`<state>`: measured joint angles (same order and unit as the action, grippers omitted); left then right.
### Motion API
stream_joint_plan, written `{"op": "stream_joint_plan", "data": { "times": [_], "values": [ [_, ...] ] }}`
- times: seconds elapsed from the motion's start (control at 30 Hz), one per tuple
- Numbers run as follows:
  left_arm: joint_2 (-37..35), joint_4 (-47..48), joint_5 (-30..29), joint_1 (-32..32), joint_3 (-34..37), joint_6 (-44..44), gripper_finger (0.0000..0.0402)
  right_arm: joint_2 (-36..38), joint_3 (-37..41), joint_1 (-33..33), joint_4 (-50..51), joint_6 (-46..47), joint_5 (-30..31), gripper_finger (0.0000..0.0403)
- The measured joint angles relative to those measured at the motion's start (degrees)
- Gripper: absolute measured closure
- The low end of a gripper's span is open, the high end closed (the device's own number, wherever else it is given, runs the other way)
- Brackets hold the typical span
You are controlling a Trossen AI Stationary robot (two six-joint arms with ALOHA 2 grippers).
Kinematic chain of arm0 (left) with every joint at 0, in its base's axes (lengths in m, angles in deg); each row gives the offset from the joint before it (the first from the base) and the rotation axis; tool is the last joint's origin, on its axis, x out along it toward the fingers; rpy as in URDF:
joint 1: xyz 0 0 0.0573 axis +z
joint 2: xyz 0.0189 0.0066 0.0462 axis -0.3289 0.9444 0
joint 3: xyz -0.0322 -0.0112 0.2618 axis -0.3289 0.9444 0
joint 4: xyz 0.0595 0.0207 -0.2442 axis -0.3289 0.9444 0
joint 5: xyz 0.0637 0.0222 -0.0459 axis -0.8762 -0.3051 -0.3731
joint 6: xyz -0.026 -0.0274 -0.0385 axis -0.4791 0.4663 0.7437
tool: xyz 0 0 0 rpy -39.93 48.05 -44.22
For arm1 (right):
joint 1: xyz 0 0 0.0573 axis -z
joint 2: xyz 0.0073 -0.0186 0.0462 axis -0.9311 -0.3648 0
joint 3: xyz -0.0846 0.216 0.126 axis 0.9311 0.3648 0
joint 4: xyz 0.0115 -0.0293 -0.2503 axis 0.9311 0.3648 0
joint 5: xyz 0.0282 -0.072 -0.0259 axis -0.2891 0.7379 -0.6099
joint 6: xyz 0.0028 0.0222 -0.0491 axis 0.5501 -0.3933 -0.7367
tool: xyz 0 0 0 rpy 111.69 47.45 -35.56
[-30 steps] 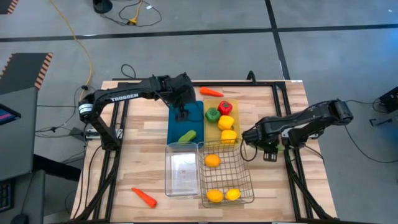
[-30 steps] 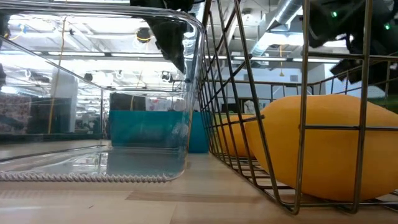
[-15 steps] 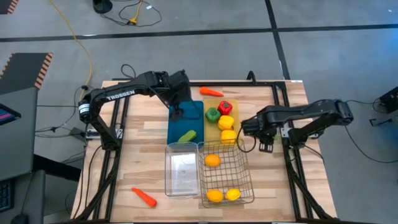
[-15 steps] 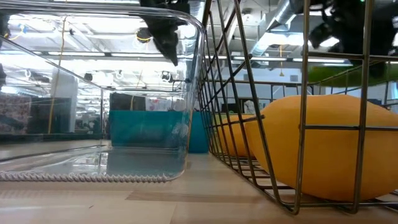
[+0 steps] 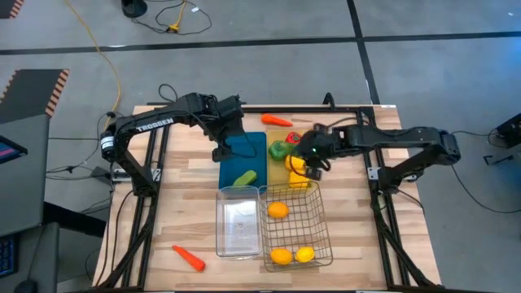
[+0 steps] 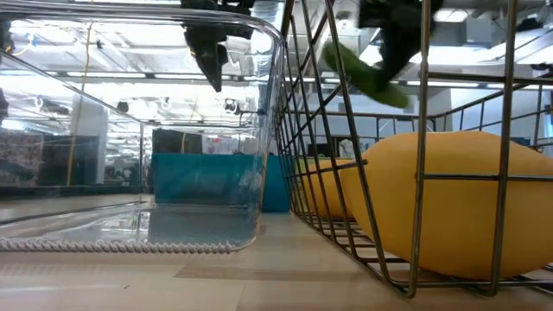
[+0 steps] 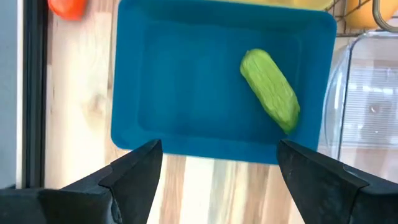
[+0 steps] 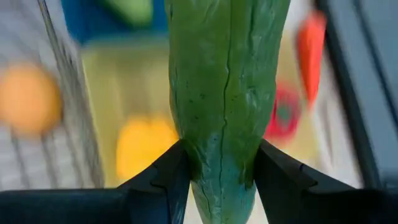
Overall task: Sort produce into baskets
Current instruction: Put the cucumber into the blue bin
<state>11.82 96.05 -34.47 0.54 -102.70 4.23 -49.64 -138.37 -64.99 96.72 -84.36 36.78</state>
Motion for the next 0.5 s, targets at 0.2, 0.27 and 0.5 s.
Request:
{"op": "stream_joint_plan", "data": {
  "times": [0.2,0.27,0.5],
  "values": [
    [-2.7,0.41,0.03,-1.09,2.02,3.55,0.01,-5.25,0.95,1.9,-18.11,-9.09,-0.55,0.0218],
    [-3.39,0.93,0.02,-1.68,2.46,4.9,0.01,-7.19,0.93,2.32,-23.28,-10.56,-1.06,0.0216],
    [-3.84,4.31,-0.1,-5.56,2.53,8.43,0.01,-12.79,0.95,3.02,-34.99,-12.76,-1.87,0.0212]
  ]
}}
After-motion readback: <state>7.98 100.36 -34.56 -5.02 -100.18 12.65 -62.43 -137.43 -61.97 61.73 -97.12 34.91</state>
